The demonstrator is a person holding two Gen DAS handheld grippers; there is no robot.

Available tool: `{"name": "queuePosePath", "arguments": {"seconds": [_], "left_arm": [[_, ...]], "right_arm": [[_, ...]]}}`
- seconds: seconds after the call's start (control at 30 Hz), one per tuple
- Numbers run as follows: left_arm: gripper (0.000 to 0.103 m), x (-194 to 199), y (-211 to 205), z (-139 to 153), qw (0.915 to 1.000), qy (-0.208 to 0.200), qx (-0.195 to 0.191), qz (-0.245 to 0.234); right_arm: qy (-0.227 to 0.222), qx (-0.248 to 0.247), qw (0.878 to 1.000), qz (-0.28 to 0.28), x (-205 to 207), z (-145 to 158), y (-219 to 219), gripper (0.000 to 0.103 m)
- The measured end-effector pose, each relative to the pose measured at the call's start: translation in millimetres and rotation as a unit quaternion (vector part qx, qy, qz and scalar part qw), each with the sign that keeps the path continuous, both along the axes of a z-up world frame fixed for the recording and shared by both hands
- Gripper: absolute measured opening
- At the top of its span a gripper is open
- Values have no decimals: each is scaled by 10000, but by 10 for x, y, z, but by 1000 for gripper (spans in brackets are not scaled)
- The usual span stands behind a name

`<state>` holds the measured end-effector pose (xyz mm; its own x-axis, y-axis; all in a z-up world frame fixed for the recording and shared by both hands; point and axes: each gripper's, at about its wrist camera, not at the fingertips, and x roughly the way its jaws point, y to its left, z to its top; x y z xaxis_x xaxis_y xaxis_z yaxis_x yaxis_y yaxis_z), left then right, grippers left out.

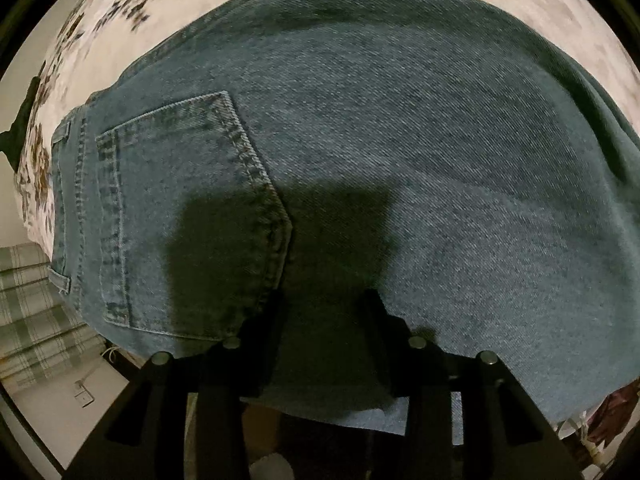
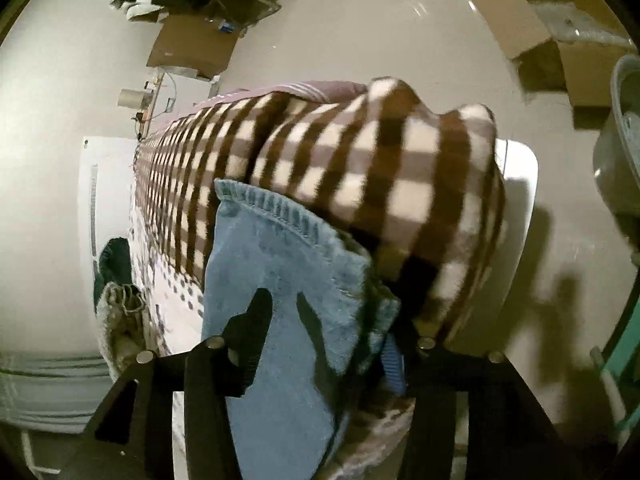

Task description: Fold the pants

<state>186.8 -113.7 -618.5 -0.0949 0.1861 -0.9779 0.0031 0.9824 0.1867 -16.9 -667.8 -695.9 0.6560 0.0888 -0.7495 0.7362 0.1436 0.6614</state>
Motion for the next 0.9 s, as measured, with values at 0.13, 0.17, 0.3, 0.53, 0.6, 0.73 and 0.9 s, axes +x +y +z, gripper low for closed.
{"name": "queuePosePath", "arguments": {"seconds": [0.13, 0.17, 0.3, 0.53, 0.6, 0.73, 0.9], "left_arm": [[38, 10, 18, 13, 10000, 8, -91, -14], [38, -23, 111, 12, 9999, 8, -122, -1], [38, -9, 236, -23, 9996, -6, -253, 106], [39, -14, 269, -34, 9997, -108, -180, 152], [39, -34, 243, -14, 9994, -132, -287, 149], [39, -115, 432, 165, 9967, -220, -722, 302], [40, -247, 759, 489, 9937, -617, -843, 405]], "right_arm": [[-121, -396, 9991, 65, 52, 289, 35, 12], [-143, -481, 9987, 97, 66, 341, 52, 12], [-426, 188, 9989, -2, 107, 62, 7, 20], [-425, 118, 9987, 257, 418, -82, 117, 11], [-213, 55, 9997, -85, 357, -81, 102, 8], [-124, -224, 9992, -294, 332, 113, 196, 8], [-236, -985, 9944, 307, 648, 816, 560, 8]]}}
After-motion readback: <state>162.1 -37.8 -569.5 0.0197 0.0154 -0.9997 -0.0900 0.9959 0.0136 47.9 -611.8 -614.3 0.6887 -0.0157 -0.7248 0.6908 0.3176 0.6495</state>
